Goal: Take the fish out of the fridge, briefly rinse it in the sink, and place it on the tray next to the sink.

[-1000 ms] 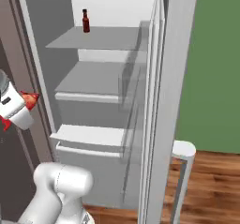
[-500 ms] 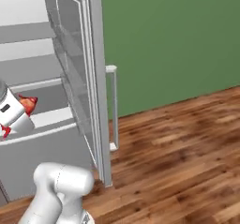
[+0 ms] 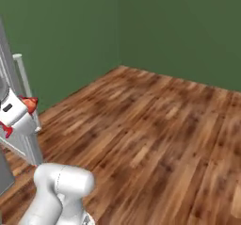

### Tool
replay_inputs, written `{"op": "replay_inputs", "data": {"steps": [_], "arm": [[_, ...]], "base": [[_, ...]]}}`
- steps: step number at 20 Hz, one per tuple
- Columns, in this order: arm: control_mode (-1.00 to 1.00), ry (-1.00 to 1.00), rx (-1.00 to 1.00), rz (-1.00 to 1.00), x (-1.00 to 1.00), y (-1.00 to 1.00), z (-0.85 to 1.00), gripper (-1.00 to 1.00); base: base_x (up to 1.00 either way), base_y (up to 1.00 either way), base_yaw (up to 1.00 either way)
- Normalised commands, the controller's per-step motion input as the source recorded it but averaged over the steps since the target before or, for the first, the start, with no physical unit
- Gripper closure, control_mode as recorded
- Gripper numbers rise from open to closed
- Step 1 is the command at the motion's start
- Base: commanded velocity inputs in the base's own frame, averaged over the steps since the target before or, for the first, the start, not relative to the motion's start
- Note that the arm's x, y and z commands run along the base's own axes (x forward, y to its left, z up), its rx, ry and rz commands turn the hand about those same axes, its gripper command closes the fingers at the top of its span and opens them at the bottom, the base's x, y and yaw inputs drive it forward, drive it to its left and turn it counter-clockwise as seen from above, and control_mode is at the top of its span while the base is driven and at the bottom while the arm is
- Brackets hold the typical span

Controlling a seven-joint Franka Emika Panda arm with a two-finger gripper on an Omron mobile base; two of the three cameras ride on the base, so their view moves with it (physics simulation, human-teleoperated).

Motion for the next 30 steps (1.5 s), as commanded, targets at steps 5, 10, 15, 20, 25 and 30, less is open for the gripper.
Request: {"op": "replay_inputs", "data": {"steps": [5, 10, 15, 20, 25, 30], "arm": [[1.00, 0.00, 0.00, 0.00, 0.00, 0.00, 0.00, 1.00], [1.00, 0.00, 0.00, 0.00, 0.00, 0.00, 0.00, 1.00], [1.00, 0.00, 0.00, 0.00, 0.00, 0.00, 0.00, 1.00], [1.00, 0.00, 0.00, 0.00, 0.00, 0.00, 0.00, 1.00], [1.00, 0.00, 0.00, 0.00, 0.00, 0.00, 0.00, 1.00], [1.00, 0.00, 0.00, 0.00, 0.00, 0.00, 0.00, 1.00]], "base": [[0.03, -0.38, -0.95], [0.12, -0.49, -0.94], [0.24, -0.39, -0.93], [0.58, -0.09, -0.88], [1.00, 0.00, -0.62], [1.00, 0.00, -0.46]]}}
